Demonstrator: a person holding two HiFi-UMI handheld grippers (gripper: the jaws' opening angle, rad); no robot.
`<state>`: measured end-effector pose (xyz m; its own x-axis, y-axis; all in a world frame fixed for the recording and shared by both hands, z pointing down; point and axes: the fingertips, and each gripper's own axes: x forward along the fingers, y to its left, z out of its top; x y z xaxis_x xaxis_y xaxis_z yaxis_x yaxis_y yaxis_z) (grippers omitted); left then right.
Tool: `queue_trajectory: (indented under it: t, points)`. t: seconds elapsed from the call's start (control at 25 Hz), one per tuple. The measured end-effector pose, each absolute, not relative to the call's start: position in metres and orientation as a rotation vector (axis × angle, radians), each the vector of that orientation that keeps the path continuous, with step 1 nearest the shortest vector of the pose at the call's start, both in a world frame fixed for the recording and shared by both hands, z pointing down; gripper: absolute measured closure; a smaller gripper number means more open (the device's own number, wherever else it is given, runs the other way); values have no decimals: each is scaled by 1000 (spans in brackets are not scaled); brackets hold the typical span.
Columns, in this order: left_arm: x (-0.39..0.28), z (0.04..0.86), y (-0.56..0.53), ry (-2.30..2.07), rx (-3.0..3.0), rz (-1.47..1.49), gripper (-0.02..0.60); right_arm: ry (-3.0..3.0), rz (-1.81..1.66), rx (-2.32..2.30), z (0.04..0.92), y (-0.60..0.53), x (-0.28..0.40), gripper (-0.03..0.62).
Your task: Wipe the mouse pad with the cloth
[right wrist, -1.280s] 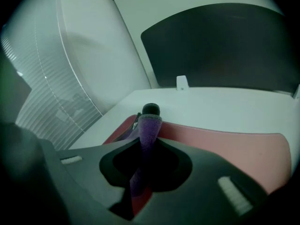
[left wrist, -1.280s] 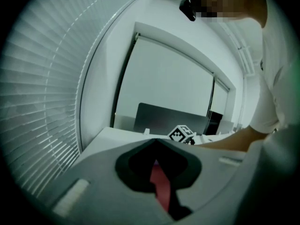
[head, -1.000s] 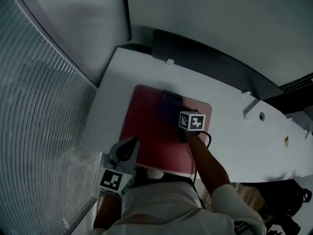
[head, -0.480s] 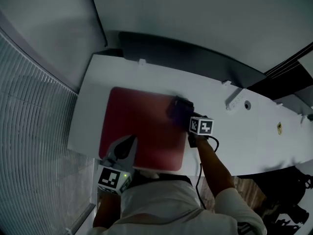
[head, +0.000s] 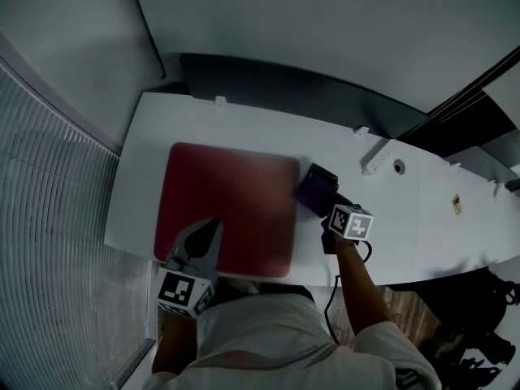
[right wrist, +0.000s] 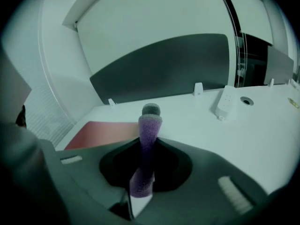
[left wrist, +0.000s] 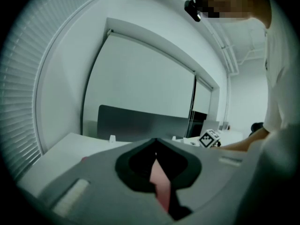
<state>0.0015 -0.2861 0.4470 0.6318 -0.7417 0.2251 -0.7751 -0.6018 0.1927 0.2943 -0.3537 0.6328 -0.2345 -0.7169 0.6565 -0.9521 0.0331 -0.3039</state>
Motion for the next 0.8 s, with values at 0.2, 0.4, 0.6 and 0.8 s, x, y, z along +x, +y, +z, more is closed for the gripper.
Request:
queue_trajectory:
  t: [0.2, 0.4, 0.6, 0.8]
  points:
    - [-28, 438, -281, -1275, 2575, 188, 578, -2167, 1017, 1686, 576, -339, 252, 542]
    - [-81, 432, -277, -1360, 2549, 168, 578, -2339, 1011, 1487, 546, -341, 155, 542]
    - [-148, 434, -272, -1440, 2502, 160, 578, -2458, 1024, 1220, 543, -346, 26, 542]
    - [-215, 439, -267, -1497, 2469, 172, 579, -2500, 1017, 1010, 555, -349, -93, 542]
